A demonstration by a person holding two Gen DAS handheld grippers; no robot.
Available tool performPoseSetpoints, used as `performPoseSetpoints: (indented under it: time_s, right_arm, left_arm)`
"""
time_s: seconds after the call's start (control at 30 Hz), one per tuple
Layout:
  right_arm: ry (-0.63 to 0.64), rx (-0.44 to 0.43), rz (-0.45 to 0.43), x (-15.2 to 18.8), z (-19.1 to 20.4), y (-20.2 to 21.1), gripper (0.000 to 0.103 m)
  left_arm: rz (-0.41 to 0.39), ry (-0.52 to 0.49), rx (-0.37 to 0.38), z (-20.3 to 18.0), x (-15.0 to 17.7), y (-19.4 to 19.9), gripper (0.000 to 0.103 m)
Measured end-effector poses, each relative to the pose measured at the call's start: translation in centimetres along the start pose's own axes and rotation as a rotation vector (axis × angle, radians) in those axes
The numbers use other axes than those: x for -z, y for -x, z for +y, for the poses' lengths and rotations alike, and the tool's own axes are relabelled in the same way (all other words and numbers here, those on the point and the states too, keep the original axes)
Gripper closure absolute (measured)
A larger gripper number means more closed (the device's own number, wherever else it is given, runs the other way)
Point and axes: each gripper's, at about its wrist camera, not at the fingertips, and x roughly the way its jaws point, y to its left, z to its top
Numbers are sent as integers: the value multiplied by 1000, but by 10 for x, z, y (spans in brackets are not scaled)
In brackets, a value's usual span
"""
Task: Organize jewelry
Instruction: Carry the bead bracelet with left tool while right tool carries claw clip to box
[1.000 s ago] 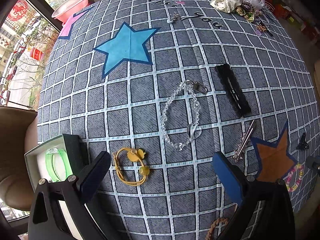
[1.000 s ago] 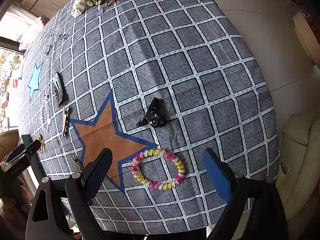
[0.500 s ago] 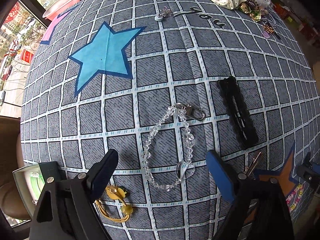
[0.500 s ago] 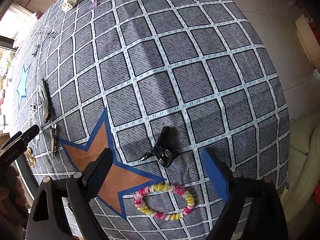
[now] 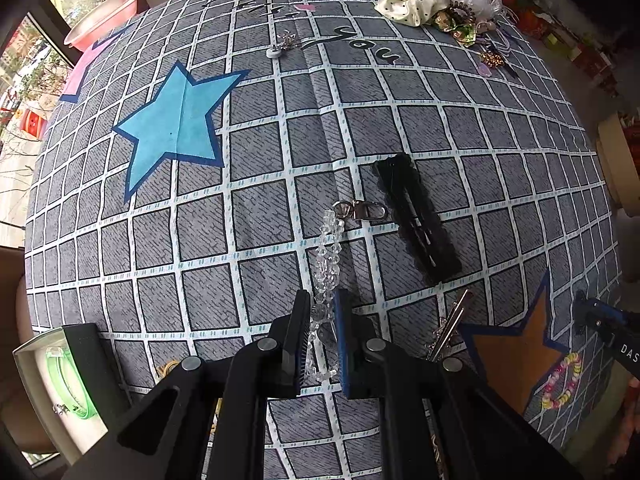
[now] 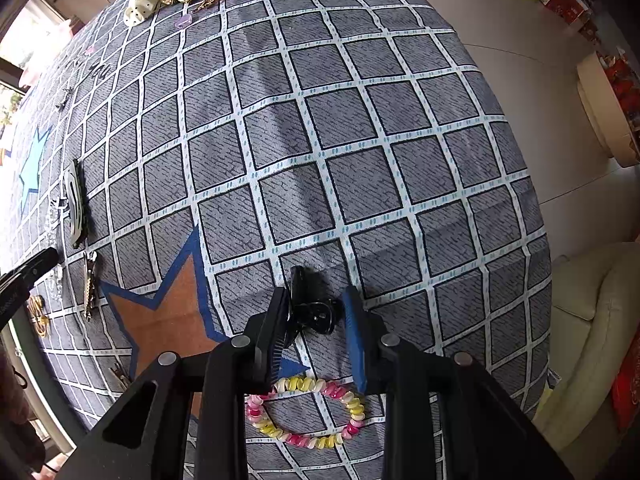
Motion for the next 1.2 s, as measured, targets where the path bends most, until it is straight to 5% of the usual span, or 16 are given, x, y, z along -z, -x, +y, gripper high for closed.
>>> performPoseSetpoints:
  time_s: [0.63,1.2]
  right_arm:
    - [51,-158,-36,21,2,76,79]
    - [232,-221,-74,51,94,102,79]
  left_arm:
    - [-98,18,92,9,53,78,88]
    - [-223,132,89,83,107,145,88]
